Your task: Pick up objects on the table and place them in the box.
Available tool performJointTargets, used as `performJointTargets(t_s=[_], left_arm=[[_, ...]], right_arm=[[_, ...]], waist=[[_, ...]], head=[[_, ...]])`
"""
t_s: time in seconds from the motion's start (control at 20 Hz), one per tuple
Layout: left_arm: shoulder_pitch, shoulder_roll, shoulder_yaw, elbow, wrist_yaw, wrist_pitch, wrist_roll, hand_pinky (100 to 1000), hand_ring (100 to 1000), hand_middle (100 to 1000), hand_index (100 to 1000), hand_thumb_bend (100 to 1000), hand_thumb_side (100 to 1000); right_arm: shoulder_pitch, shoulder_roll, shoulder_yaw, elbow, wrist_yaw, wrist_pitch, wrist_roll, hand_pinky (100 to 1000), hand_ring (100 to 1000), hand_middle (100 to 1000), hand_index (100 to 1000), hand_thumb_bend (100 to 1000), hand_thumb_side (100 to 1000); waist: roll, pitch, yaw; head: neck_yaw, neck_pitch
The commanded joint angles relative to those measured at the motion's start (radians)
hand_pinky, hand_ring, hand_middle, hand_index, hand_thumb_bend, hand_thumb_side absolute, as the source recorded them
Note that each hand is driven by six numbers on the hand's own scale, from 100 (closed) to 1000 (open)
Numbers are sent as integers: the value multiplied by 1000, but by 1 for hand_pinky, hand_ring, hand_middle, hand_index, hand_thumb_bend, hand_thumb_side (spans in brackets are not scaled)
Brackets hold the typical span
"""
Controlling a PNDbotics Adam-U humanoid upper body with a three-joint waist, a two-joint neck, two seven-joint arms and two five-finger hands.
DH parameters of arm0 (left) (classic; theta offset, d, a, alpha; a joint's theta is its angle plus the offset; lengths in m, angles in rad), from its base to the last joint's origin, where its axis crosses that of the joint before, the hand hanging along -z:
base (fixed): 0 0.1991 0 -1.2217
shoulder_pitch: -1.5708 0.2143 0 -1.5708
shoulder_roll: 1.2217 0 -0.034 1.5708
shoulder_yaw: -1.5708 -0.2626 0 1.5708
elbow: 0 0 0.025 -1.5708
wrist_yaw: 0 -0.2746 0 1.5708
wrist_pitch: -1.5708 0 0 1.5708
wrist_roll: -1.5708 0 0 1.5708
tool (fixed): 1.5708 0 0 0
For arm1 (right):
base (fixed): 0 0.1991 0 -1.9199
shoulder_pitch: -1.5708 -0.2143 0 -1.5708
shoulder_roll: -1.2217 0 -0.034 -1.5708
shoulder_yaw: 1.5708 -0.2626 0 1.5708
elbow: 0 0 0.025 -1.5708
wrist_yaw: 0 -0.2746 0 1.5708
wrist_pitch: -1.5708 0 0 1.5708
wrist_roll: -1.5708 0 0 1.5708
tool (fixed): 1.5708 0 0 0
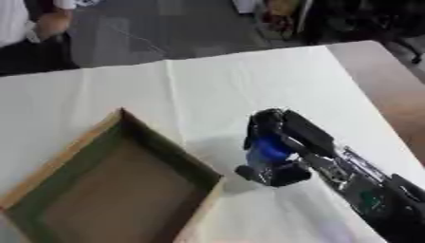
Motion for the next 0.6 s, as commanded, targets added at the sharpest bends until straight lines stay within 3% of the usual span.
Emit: performJointTargets(t_s=[0.05,0.4,0.6], left_arm=[[-4,20,3,-14,-2,-2,-2,589,772,980,871,100,805],[-4,21,2,-14,-2,-4,-2,590,772,980,871,100,804],[-6,22,1,-14,0,-3,-3,590,773,980,871,100,803]], right_arm=[[-7,-32,-26,-89,-36,21,23,100,100,100,121,389,125],[-6,-45,-41,-243,-99,50,50,100,100,100,117,391,127],[-36,-45,-32,-268,-153,20,49,100,100,100,118,387,129]], waist=[[-1,-25,-1],[-4,-27,-3],[-5,-27,0]], head=[[0,-10],[0,-11],[-4,-12]])
